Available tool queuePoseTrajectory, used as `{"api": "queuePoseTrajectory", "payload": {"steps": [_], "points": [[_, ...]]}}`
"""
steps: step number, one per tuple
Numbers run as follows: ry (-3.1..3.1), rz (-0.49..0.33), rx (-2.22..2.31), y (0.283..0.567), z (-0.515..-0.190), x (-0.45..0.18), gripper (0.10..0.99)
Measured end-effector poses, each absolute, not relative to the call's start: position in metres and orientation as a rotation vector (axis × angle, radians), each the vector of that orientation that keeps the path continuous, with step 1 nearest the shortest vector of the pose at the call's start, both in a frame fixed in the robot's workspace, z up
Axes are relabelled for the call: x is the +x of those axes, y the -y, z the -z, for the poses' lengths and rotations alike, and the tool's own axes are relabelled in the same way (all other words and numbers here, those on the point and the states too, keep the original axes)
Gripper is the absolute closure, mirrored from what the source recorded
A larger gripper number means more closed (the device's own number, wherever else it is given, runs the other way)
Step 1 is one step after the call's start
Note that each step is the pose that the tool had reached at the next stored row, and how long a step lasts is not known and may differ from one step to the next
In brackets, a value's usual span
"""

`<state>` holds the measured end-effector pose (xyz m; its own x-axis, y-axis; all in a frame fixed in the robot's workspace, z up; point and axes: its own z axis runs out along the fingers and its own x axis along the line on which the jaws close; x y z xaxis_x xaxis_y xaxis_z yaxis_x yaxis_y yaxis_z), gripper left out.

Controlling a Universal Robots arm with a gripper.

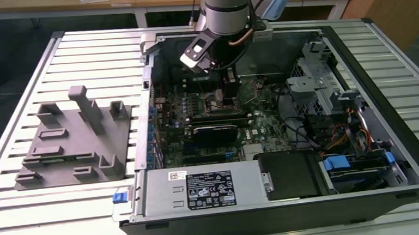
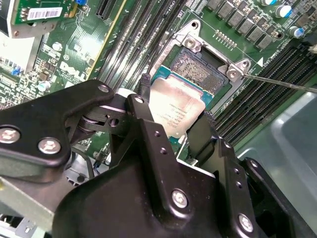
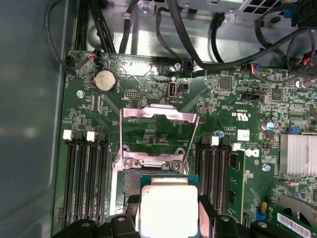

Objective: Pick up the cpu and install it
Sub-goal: 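Place the cpu into insertion slot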

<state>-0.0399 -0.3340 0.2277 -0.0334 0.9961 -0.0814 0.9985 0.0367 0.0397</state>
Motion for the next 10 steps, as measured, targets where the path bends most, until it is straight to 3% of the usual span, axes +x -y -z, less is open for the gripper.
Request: {"api": "queuePoseTrajectory", "payload": {"steps": [10], "points": [[-2.193, 0.04, 2.119, 0.3328, -0.2169, -0.0464, 0.541]]}}
